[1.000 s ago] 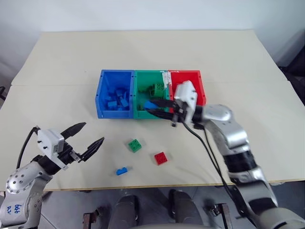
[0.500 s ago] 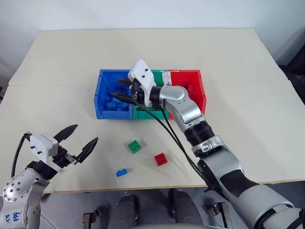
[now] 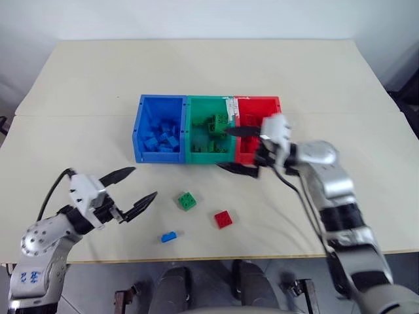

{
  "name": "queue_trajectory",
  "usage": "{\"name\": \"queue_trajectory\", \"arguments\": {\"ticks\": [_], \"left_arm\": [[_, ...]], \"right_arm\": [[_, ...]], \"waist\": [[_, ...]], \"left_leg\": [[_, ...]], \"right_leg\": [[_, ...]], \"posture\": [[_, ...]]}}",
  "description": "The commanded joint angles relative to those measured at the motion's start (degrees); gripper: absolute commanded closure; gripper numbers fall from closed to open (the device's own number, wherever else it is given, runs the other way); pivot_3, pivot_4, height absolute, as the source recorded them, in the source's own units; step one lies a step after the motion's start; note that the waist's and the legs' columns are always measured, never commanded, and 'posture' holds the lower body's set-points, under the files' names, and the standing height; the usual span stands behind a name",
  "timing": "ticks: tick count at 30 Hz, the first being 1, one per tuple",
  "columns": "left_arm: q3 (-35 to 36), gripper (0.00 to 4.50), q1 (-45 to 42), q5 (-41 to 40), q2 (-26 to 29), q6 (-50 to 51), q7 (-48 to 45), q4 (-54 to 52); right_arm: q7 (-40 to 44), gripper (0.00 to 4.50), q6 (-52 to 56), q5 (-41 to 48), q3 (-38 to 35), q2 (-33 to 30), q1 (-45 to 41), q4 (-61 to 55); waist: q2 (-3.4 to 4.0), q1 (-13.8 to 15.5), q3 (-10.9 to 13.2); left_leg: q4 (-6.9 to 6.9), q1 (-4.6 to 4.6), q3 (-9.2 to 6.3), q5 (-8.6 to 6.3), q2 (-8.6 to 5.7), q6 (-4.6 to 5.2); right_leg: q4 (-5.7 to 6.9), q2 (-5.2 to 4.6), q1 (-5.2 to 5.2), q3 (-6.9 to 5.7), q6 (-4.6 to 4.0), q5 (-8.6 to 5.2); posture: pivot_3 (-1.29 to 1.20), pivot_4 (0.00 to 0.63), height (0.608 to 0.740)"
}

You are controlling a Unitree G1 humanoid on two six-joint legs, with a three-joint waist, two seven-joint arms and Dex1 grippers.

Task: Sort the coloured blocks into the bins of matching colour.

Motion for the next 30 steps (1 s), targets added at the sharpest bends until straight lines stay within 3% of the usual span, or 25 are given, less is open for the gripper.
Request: {"name": "queue_trajectory", "arguments": {"ticks": [1, 7, 14, 22, 27, 30], "left_arm": [[-3.93, 0.0, -3.61, 0.31, 1.14, -0.52, -4.4, 0.97], [-9.92, 0.0, -11.59, 2.93, 1.08, -3.3, -9.65, 7.36], [-11.89, 0.0, -17.03, 2.62, 1.58, -3.68, -13.87, 11.14], [-10.38, 0.0, -15.16, 3.16, 2.65, -7.47, -15.93, 10.8], [-8.19, 0.0, -10.06, 0.4, 4.56, -8.61, -19.87, 8.26], [-6.5, 0.0, -4.36, -1.13, 6.36, -7.94, -21.65, 4.84]], "right_arm": [[2.49, 0.06, -1.3, 4.93, -8.09, -6.35, 9.31, -6.46], [9.54, 0.06, -4.15, 9.78, -20.27, -16.34, 29.77, -8.29], [10.42, 0.06, -8.96, 10.02, -29.31, -19.1, 37.41, -3.1], [9.51, 0.06, -2.02, 10.88, -17.45, -17.85, 31.73, -10.77], [10.27, 0.06, 7.8, 9.56, -4.79, -17.63, 22.0, -14.72], [12.42, 0.06, 10.53, 5.71, 5.77, -14.29, 14.18, -14.1]], "waist": [[0.0, 0.06, 0.0], [0.0, 0.43, 0.0], [-0.03, -0.04, 0.02], [-0.03, -0.12, 0.02], [-0.03, -0.05, 0.03], [-0.03, -0.08, 0.03]], "left_leg": [[0.0, 0.0, 0.12, 0.0, 0.0, 0.0], [0.03, 0.13, 0.36, 0.0, 0.04, 0.01], [0.13, 0.55, 0.57, 0.03, 0.12, -0.01], [0.02, 1.22, 0.35, -0.02, 0.36, -0.06], [0.06, 1.19, 0.35, -0.12, 0.62, -0.08], [0.06, 1.17, 0.34, -0.25, 0.68, -0.07]], "right_leg": [[0.0, 0.0, 0.0, 0.0, 0.0, 0.0], [-0.04, 0.05, 0.12, 0.02, 0.02, 0.01], [-0.13, 0.04, 0.38, 0.07, 0.15, 0.09], [-0.22, 0.06, 0.96, 0.25, 0.12, 0.1], [-0.25, 0.11, 0.9, 0.27, 0.07, 0.1], [-0.31, 0.1, 0.87, 0.24, -0.02, 0.06]], "posture": [[0.0, 0.15, 0.74], [0.0, 0.15, 0.74], [0.0, 0.15, 0.74], [0.0, 0.15, 0.74], [0.0, 0.15, 0.74], [0.0, 0.15, 0.74]]}}
